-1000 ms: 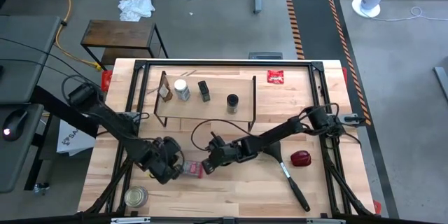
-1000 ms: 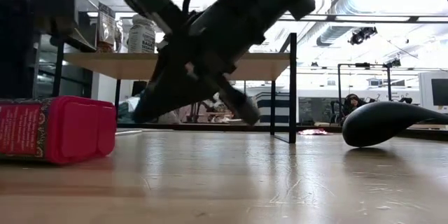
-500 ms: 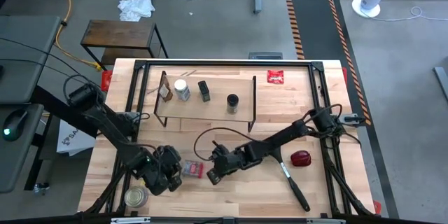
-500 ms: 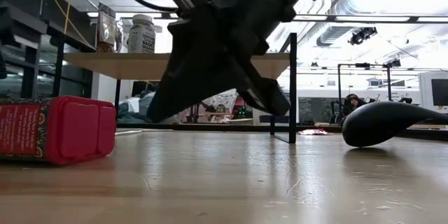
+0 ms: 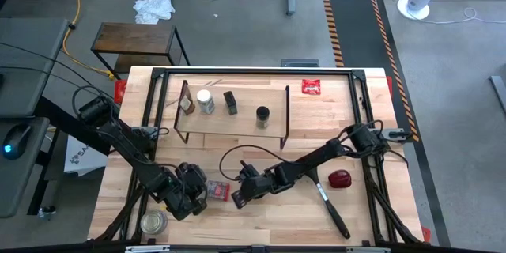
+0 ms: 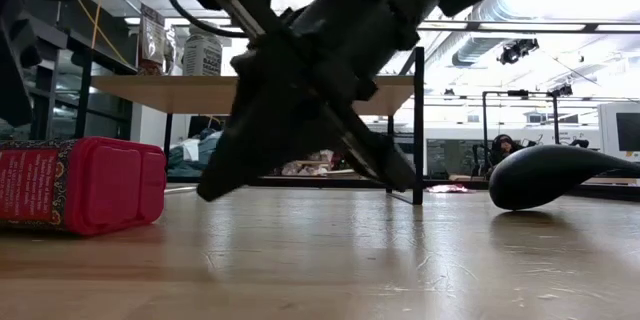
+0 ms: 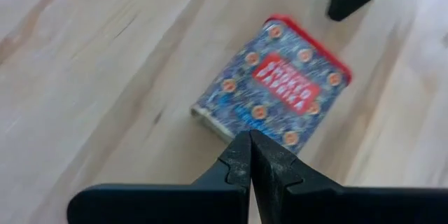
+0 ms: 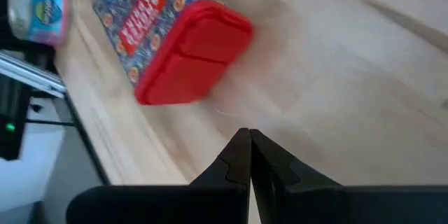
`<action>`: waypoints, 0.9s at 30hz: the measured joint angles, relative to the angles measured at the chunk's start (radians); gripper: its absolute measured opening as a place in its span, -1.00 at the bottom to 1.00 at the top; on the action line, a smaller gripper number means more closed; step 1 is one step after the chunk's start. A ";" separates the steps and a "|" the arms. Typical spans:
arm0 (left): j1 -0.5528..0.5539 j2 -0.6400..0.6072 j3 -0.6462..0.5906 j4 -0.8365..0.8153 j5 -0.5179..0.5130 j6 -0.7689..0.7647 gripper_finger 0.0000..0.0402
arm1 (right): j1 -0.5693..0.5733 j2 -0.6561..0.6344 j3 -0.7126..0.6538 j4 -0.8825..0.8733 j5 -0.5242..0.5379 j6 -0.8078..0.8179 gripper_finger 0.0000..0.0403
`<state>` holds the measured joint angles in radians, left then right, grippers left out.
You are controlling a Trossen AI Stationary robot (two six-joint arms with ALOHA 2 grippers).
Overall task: Shelf spices
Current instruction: Put the red seasoning can on the shelf
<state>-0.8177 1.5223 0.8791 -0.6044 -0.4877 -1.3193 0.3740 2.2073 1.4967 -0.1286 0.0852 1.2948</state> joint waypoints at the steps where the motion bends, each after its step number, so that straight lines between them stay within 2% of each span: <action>1: 0.000 0.001 0.000 -0.011 0.001 -0.005 -1.00 | 0.000 0.005 0.000 0.021 0.001 0.008 -1.00; 7: -0.002 0.006 -0.008 -0.031 -0.007 -0.012 -1.00 | 0.000 0.019 0.000 0.059 -0.008 0.035 -1.00; 12: -0.002 0.007 -0.062 -0.058 0.037 -0.076 -1.00 | 0.000 0.029 0.000 0.065 -0.012 0.052 -1.00; 19: -0.002 0.039 -0.132 0.179 0.067 -0.087 -1.00 | 0.000 0.028 0.000 0.113 0.002 0.059 -1.00; 27: 0.001 0.118 -0.134 0.270 0.085 -0.091 -1.00 | -0.007 0.026 0.000 0.133 0.037 0.059 -1.00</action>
<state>-0.8166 1.6400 0.7456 -0.3345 -0.4029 -1.4101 0.3673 2.2330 1.4971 0.0040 0.1223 1.3540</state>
